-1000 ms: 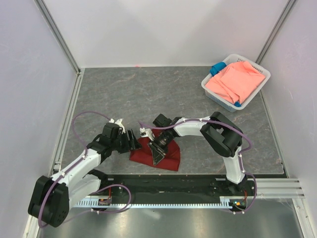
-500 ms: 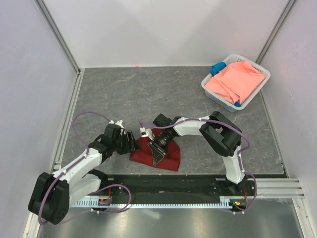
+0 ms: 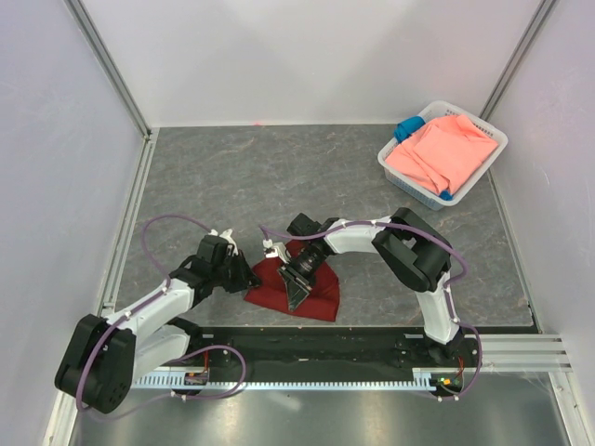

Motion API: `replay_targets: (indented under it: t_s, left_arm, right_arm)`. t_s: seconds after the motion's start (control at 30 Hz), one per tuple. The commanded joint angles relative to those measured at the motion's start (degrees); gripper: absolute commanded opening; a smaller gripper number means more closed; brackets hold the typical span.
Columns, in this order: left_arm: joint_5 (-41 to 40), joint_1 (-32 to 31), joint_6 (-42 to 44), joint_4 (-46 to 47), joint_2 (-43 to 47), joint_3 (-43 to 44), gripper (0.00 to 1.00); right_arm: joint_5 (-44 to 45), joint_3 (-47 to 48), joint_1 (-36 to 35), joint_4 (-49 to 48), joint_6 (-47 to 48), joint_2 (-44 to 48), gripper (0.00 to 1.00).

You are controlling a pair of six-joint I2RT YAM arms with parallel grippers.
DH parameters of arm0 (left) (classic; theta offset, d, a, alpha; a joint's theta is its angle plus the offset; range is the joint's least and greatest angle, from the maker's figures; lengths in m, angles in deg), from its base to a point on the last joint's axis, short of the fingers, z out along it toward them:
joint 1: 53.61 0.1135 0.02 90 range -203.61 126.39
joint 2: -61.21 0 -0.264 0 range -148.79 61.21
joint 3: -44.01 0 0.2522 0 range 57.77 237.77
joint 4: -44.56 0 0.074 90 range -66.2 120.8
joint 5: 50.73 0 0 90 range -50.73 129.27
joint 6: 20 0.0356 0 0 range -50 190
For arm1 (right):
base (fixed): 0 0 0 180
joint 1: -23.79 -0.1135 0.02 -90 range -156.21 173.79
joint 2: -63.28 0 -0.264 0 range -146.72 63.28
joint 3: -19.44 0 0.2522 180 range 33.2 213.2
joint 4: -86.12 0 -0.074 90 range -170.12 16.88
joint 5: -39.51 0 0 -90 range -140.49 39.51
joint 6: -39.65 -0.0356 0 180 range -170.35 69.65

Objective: Fold the napkin, place the utensils inside, and roll it up
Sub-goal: Roll the napkin with the utensil

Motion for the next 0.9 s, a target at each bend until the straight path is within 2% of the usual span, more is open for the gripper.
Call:
replay_targets:
  t_s: [0.0,0.07,0.23,0.33,0.4,0.43,0.53,0.7,0.87]
  left_arm:
    - [0.5,-0.3,-0.5,-0.1,-2.4,-0.4,0.09]
    - [0.7,-0.3,-0.5,-0.4,-2.7,-0.2,0.02]
    - [-0.3,-0.2,-0.5,-2.6,-3.2,1.0,0.02]
    - [-0.3,-0.2,-0.5,-3.1,-3.8,1.5,0.02]
    - [-0.3,-0.3,-0.5,-3.4,-4.7,2.0,0.02]
    - [-0.1,-0.2,-0.5,-3.5,-5.1,2.4,0.02]
    - [0.5,-0.2,-0.4,-3.9,-6.8,3.5,0.02]
    - [1.8,0.0,0.0,-4.7,-9.3,4.7,0.02]
    - [2.1,-0.1,0.7,-5.3,-10.4,6.1,0.02]
  right_arm:
    - [10.8,-0.4,0.1,3.1,2.9,-2.5,0.31]
    - [12.3,0.4,0.1,3.5,2.1,-0.5,0.39]
    - [20.4,0.5,-0.2,3.8,0.2,8.3,0.60]
    - [28.0,-1.3,-2.0,2.3,-0.3,14.7,0.66]
    - [34.8,-4.0,-4.3,-0.1,-0.7,17.8,0.67]
    - [41.7,-5.4,-7.5,-1.6,-0.7,20.8,0.68]
    - [53.3,-12.5,-14.1,-8.6,-0.8,25.7,0.70]
    - [64.1,-17.2,-21.6,-16.3,-0.4,28.1,0.71]
    - [69.3,-17.9,-24.4,-19.2,1.4,26.0,0.72]
